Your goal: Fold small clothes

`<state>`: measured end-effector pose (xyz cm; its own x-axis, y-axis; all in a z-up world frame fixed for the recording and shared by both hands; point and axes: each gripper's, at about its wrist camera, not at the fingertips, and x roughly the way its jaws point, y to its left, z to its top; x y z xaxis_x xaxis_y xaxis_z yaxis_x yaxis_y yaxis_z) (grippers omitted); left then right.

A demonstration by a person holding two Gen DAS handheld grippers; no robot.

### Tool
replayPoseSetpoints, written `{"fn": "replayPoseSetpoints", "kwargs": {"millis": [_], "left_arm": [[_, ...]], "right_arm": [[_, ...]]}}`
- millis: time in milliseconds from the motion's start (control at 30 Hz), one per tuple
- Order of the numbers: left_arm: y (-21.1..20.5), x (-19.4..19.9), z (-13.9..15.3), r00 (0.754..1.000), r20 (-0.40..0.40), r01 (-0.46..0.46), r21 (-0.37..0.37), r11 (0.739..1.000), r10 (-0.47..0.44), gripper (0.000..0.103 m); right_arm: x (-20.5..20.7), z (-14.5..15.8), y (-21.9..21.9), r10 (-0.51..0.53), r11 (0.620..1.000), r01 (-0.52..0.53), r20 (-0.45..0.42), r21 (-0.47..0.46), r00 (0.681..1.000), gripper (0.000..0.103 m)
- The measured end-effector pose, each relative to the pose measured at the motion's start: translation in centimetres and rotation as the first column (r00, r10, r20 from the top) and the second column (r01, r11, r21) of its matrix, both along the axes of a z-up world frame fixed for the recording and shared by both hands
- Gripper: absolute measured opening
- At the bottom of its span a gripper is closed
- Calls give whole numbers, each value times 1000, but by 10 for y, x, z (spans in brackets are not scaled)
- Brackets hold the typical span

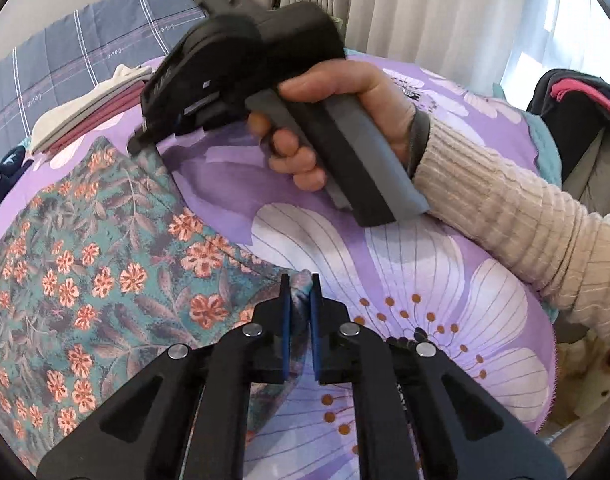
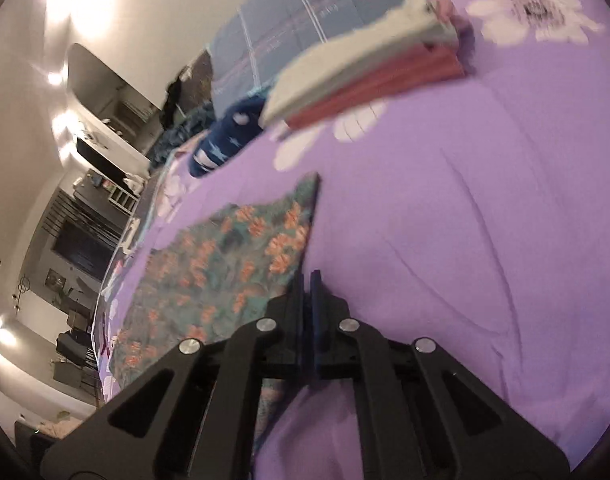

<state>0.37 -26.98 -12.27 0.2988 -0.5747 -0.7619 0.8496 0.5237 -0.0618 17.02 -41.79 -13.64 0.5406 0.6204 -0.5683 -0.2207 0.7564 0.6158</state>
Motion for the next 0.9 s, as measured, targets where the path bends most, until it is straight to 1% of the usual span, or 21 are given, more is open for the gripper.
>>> {"fn": "replayPoseSetpoints", "kwargs": {"millis": [33, 100, 167, 200, 233, 300, 333, 367, 400, 433, 467, 500, 533, 600, 633, 700, 733, 767, 800, 833, 900], "left_arm": [[0, 0, 0, 1000, 0, 5, -1, 1000, -5, 7], [2, 1, 0, 1000, 3, 8, -2, 1000, -8, 7], [3, 1, 1, 1000, -1, 4, -6, 1000, -4, 8], [4, 1, 1, 1000, -3, 3, -10, 1000, -3, 8], [4, 0, 1, 1000, -6, 2, -15, 1000, -2, 8], [4, 1, 0, 1000, -12, 2, -19, 1000, -3, 8], [4, 1, 0, 1000, -14, 3, -20, 1000, -4, 8], [3, 1, -1, 1000, -16, 5, -20, 1000, -5, 8], [3, 3, -2, 1000, -19, 7, -22, 1000, -8, 8], [2, 3, -2, 1000, -20, 9, -23, 1000, -9, 8], [4, 4, -2, 1000, -18, 8, -24, 1000, -8, 8], [5, 4, -1, 1000, -15, 7, -29, 1000, -8, 8], [6, 4, -1, 1000, -15, 8, -33, 999, -9, 8], [5, 5, -2, 1000, -21, 13, -38, 999, -13, 8], [4, 5, -5, 999, -28, 16, -37, 999, -17, 8], [6, 8, -12, 998, -56, 19, -41, 999, -21, 8], [7, 10, -14, 997, -71, 16, -50, 999, -20, 8], [8, 11, -15, 997, -77, 16, -57, 998, -21, 8], [10, 12, -15, 996, -85, 16, -67, 998, -22, 9], [12, 13, -14, 996, -91, 13, -77, 997, -20, 10], [17, 12, -12, 995, -98, 6, -93, 996, -15, 18]], "right_arm": [[-3, 5, 1, 5, 1000, -4, 24, -10, 1000, 3], [-5, 6, 3, 11, 1000, -11, 31, -8, 999, 3], [-5, 4, 2, 6, 1000, -6, 10, 2, 1000, 9], [-4, 1, 1, -4, 1000, 4, -14, 13, 1000, 20], [-3, 0, -1, -5, 1000, 6, -34, 26, 999, 39], [-8, 0, -6, 33, 998, -29, -59, 61, 998, 44], [-8, 2, 0, 71, 997, -70, -67, 26, 995, 45], [-8, 3, 5, 85, 996, -85, -67, 3, 994, 44], [-8, 2, 14, 87, 996, -89, -59, -31, 994, 28], [-6, 2, 19, 79, 996, -82, -54, -44, 995, 4], [-5, 2, 22, 51, 998, -53, -40, -40, 998, 4], [-7, 5, 21, 33, 999, -33, -7, 0, 999, 4], [-15, 15, 19, 30, 999, -32, 70, 40, 997, 3], [-22, 31, 23, 24, 999, -18, 161, -42, 987, 2], [-21, 31, 25, 7, 995, 10, 174, -99, 985, 2], [-10, 10, 28, -36, 979, 58, 117, -194, 992, 2], [-2, -7, 31, -58, 972, 69, 54, -223, 997, 2], [2, -12, 28, -63, 978, 66, 22, -197, 998, 2], [3, -10, 23, -64, 984, 66, 15, -164, 998, 2], [1, -5, 19, -86, 984, 89, 27, -157, 996, 2], [-3, -3, 12, -126, 980, 129, 27, -154, 992, 3]]}}
